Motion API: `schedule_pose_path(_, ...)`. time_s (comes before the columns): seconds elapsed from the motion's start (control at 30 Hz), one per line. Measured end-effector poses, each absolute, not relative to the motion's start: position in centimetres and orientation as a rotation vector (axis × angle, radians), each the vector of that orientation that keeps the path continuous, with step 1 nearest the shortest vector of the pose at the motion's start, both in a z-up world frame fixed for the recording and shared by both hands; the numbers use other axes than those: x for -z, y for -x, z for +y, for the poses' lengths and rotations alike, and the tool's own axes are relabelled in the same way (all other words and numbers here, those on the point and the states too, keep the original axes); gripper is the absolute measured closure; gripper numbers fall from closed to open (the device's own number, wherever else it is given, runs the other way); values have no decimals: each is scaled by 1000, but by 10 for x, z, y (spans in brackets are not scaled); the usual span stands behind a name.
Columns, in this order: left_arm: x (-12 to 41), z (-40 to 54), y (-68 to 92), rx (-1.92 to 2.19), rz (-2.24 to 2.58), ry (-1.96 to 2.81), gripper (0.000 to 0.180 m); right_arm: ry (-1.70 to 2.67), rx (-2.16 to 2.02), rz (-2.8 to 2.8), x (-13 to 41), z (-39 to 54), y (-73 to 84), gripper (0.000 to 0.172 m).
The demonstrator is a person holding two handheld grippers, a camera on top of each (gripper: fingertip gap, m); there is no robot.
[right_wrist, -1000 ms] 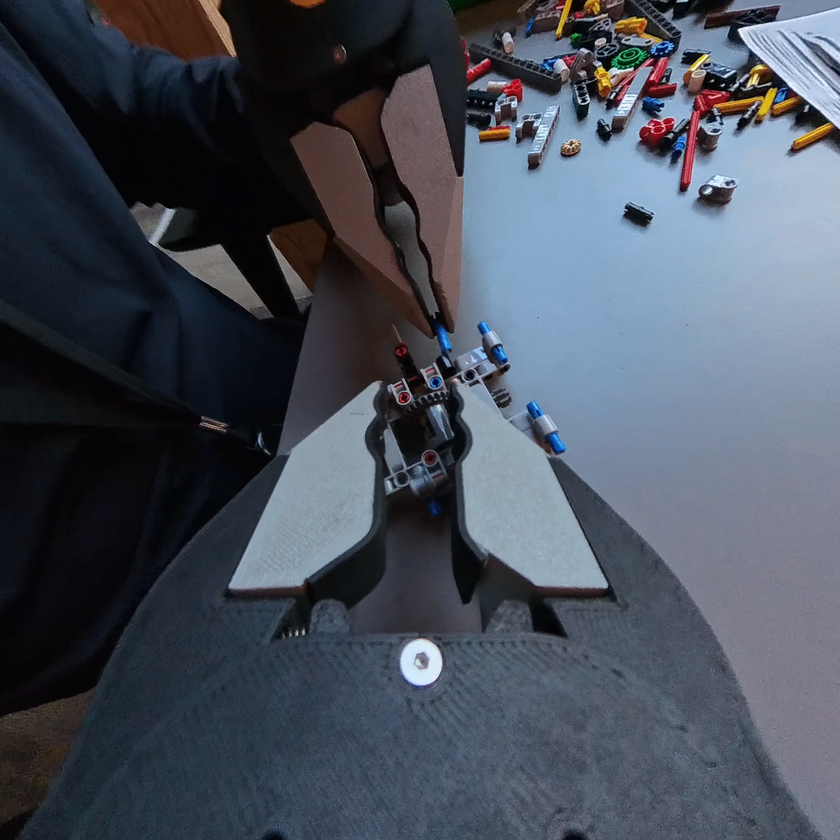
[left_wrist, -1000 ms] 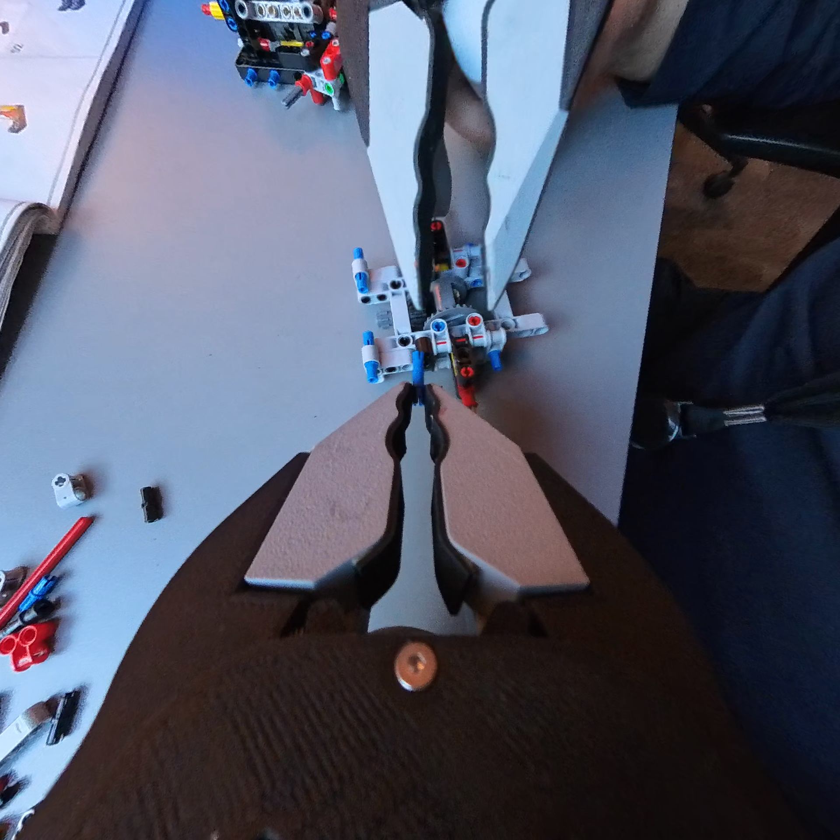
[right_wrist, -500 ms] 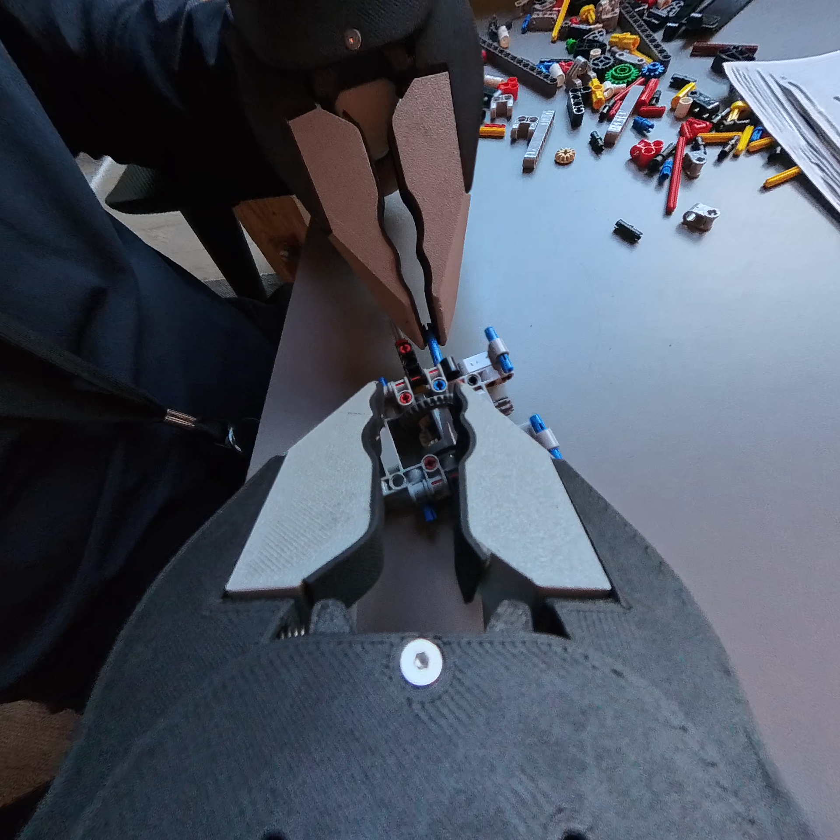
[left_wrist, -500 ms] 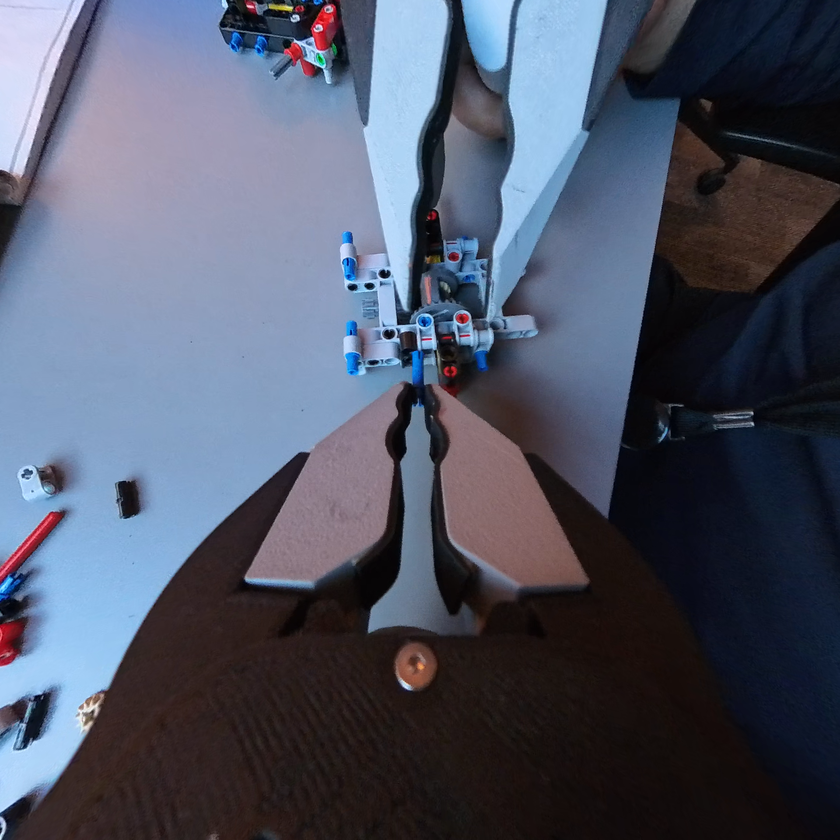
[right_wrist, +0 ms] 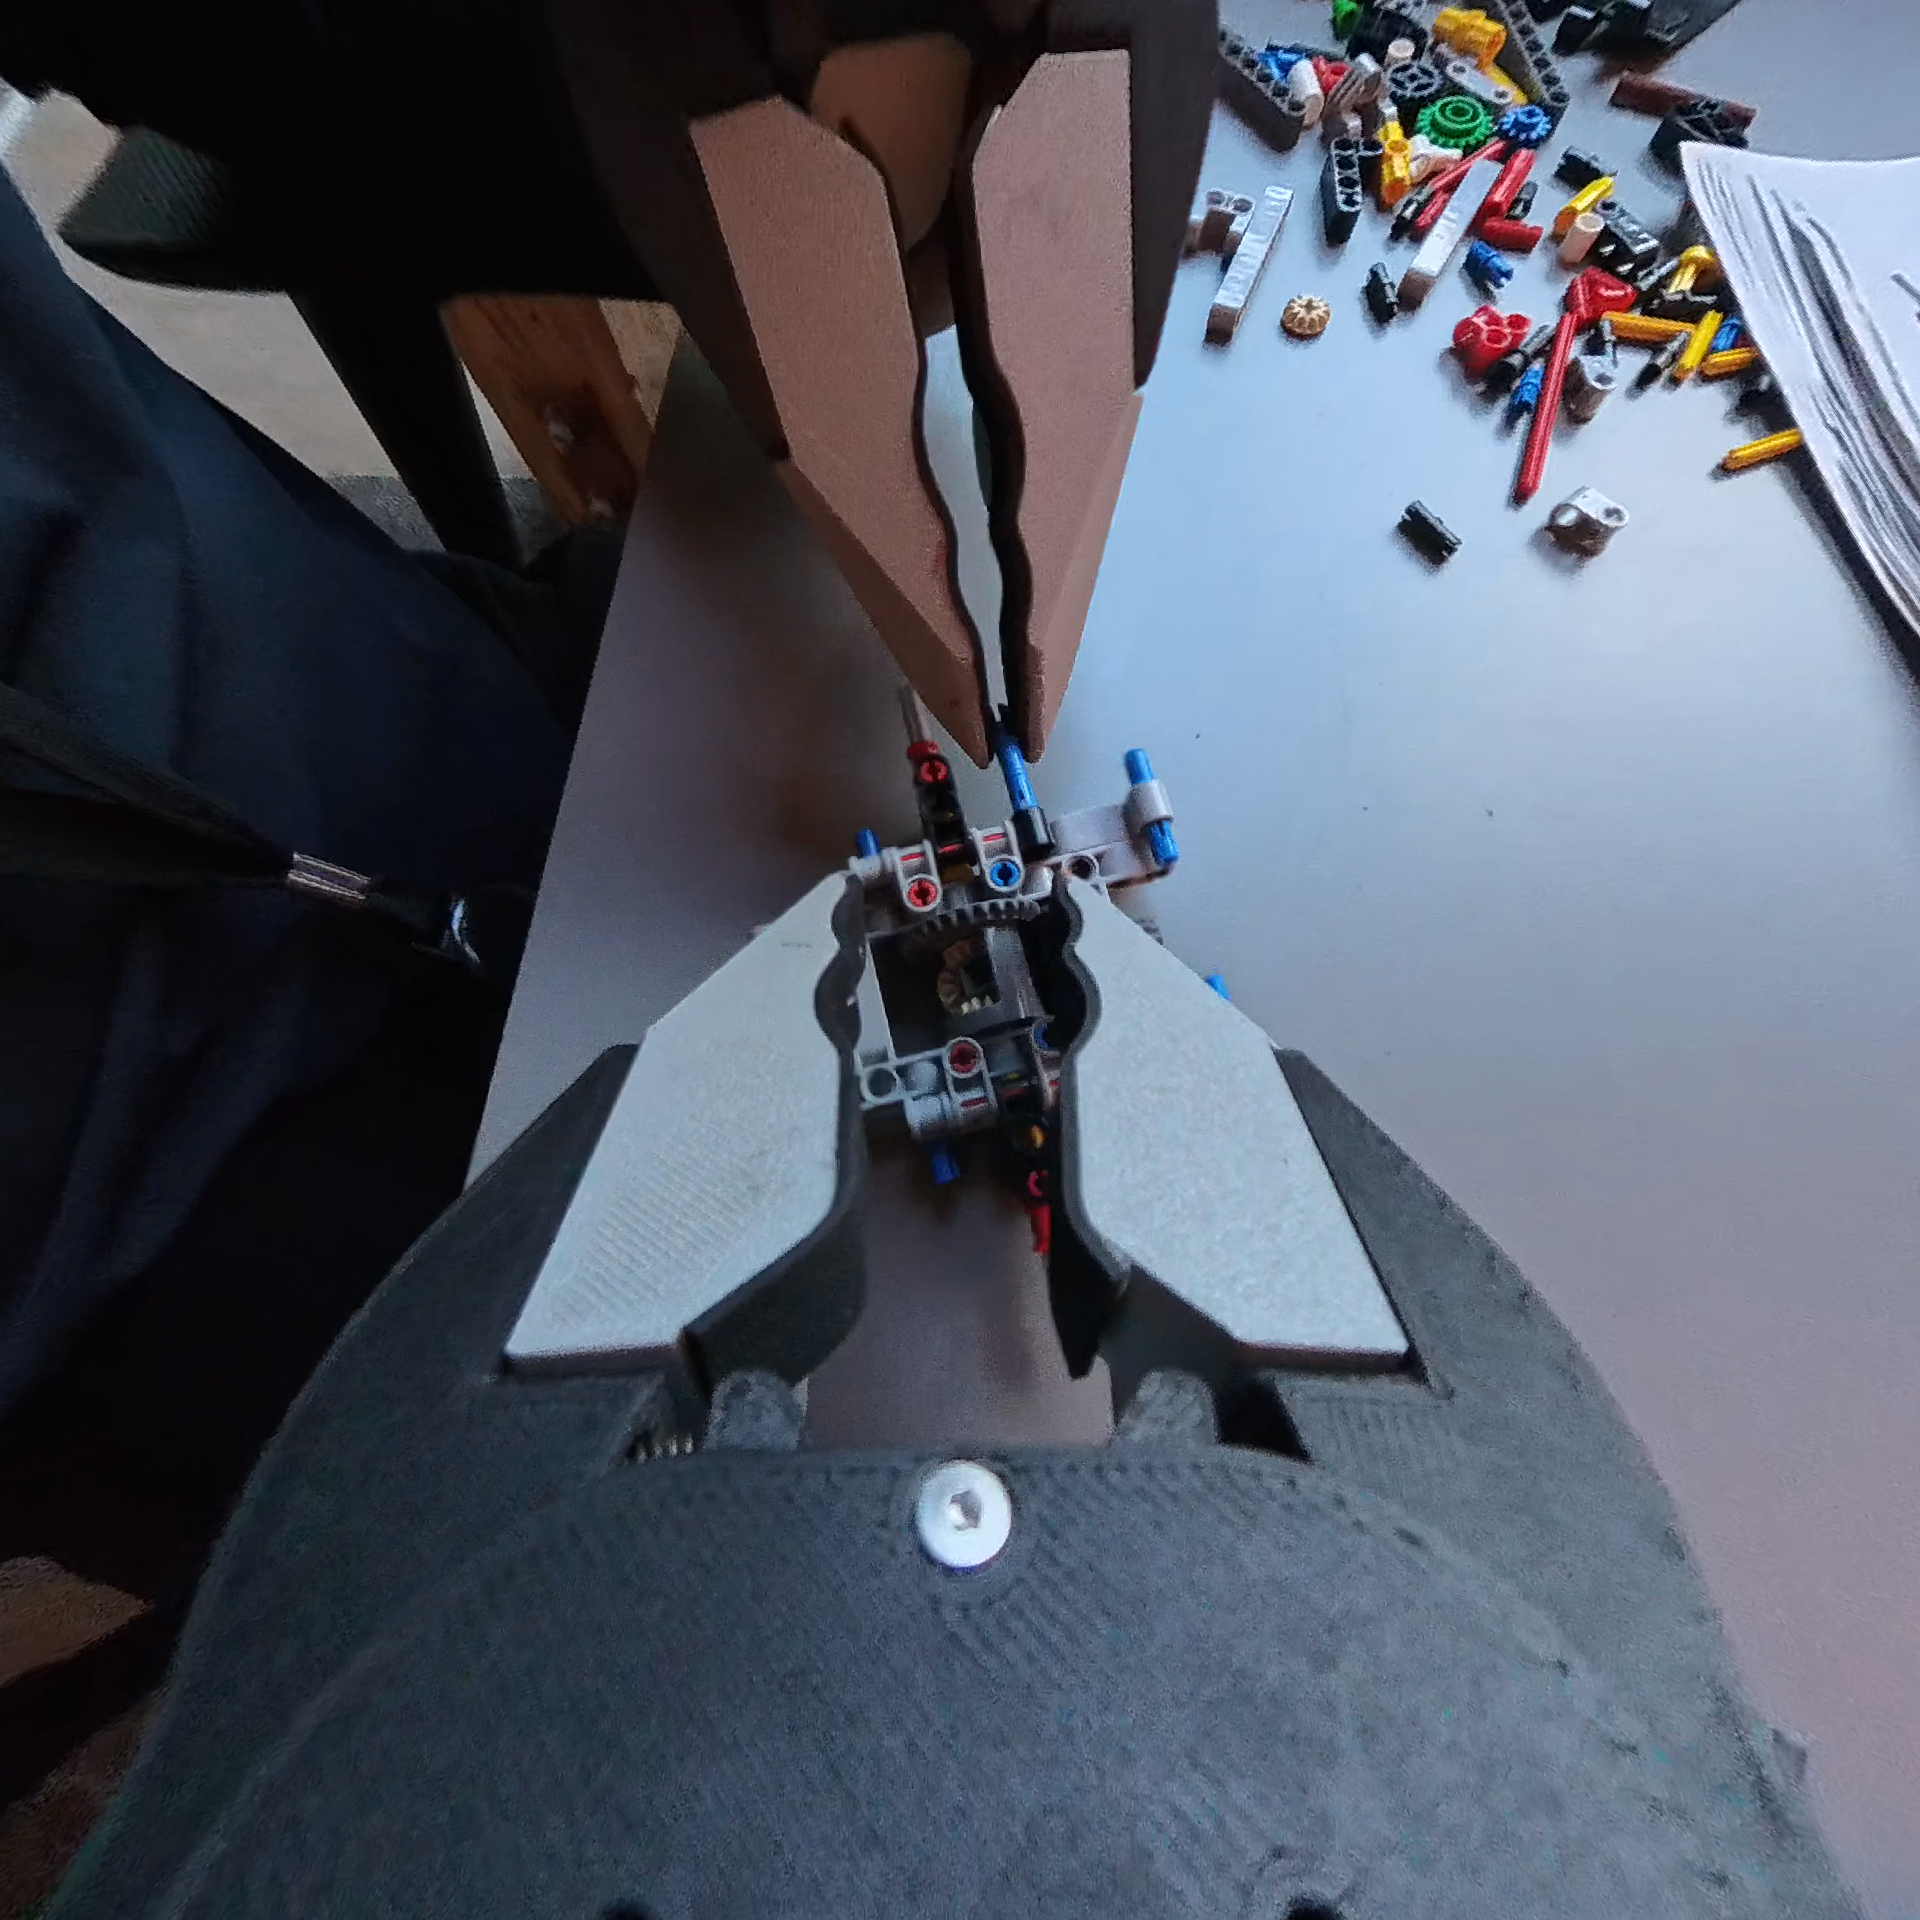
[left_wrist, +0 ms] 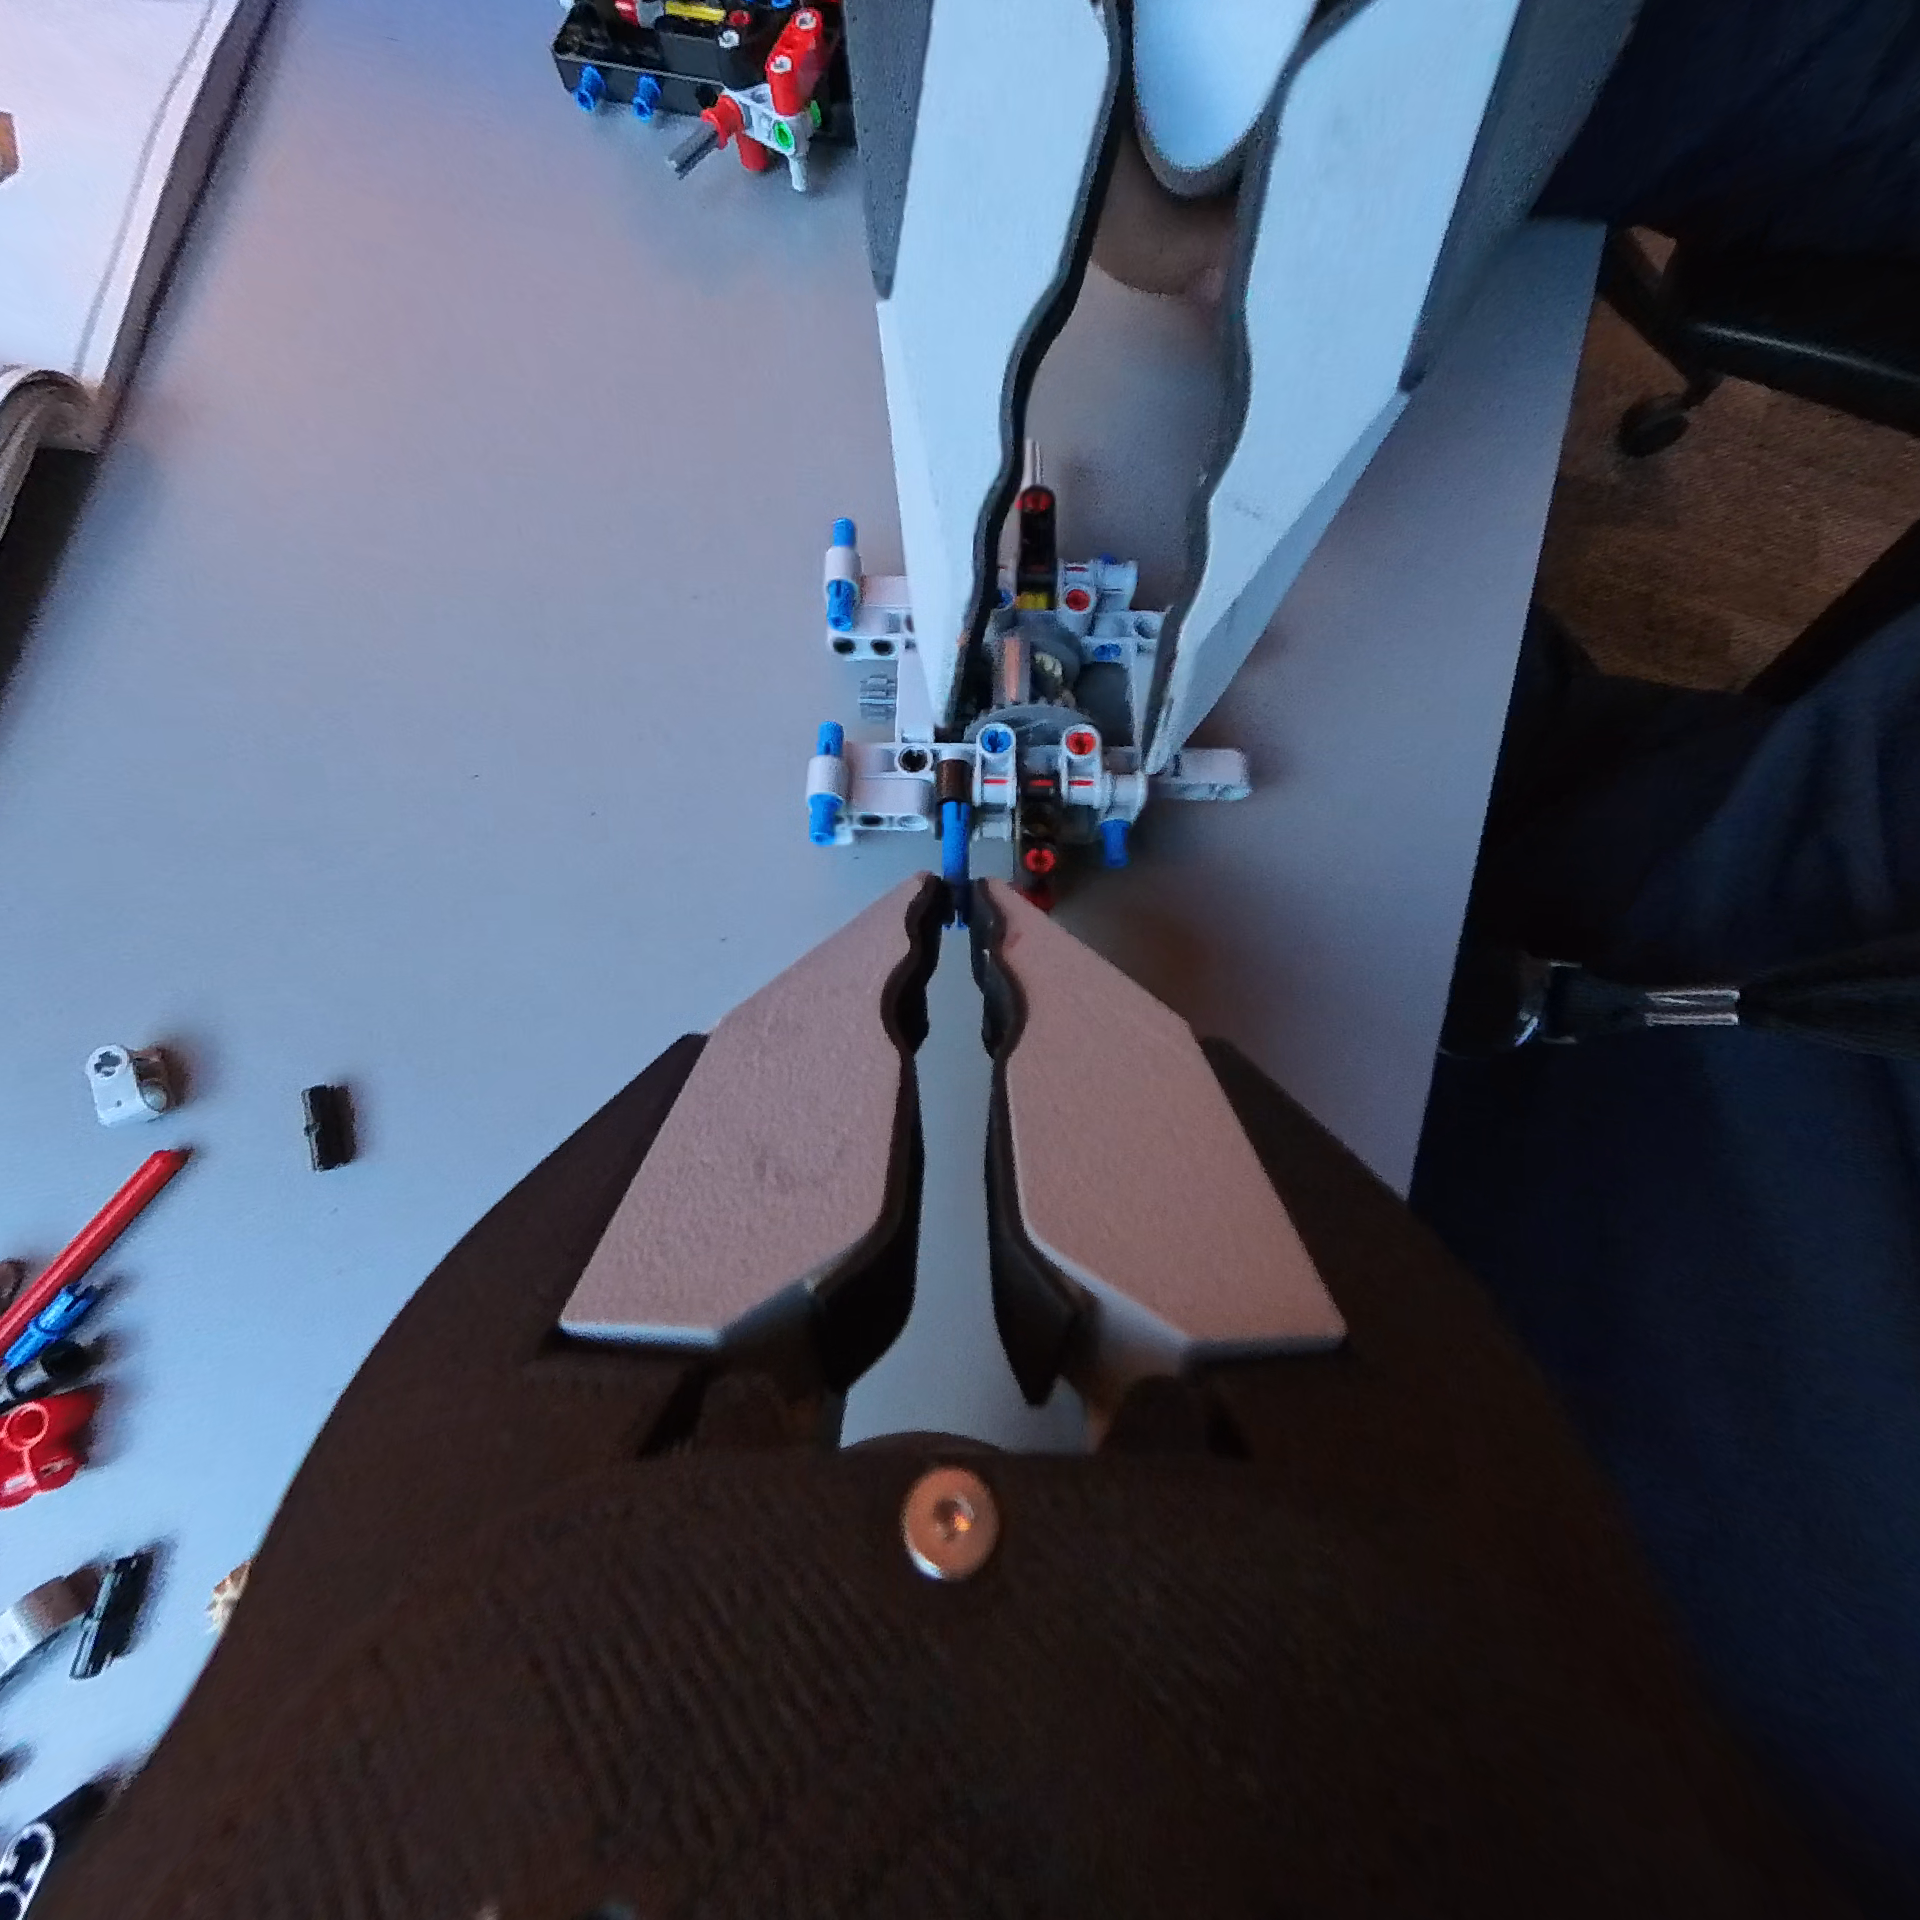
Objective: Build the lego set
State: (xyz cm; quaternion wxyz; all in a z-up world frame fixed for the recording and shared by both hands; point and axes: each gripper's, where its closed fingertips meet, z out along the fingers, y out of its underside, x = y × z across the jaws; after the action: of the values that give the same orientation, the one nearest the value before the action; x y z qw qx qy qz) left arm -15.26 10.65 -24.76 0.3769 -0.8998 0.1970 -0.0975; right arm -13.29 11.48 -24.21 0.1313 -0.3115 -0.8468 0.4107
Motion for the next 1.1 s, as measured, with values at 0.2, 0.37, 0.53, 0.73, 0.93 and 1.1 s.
schedule_pose_path(0.2, 251, 108, 153, 243, 503, 2313, 178, 884, -1144, -2483, 246, 111, 134, 139)
schedule_pose_path(0.37, 249, 109, 155, 220, 530, 2295, 178, 894, -1123, -2497, 246, 111, 134, 139)
schedule_pose_path(0.53, 251, 110, 155, 220, 533, 2299, 178, 902, -1117, -2503, 248, 110, 137, 140)
schedule_pose_path(0.73, 251, 109, 155, 236, 544, 2304, 178, 890, -1125, -2499, 248, 109, 137, 140)
schedule_pose_path(0.93, 251, 111, 158, 193, 665, 2332, 178, 864, -1119, -2494, 248, 110, 139, 141)
schedule_pose_path(1.1, 250, 112, 158, 279, 685, 2332, 178, 830, -1116, -2509, 248, 112, 139, 141)
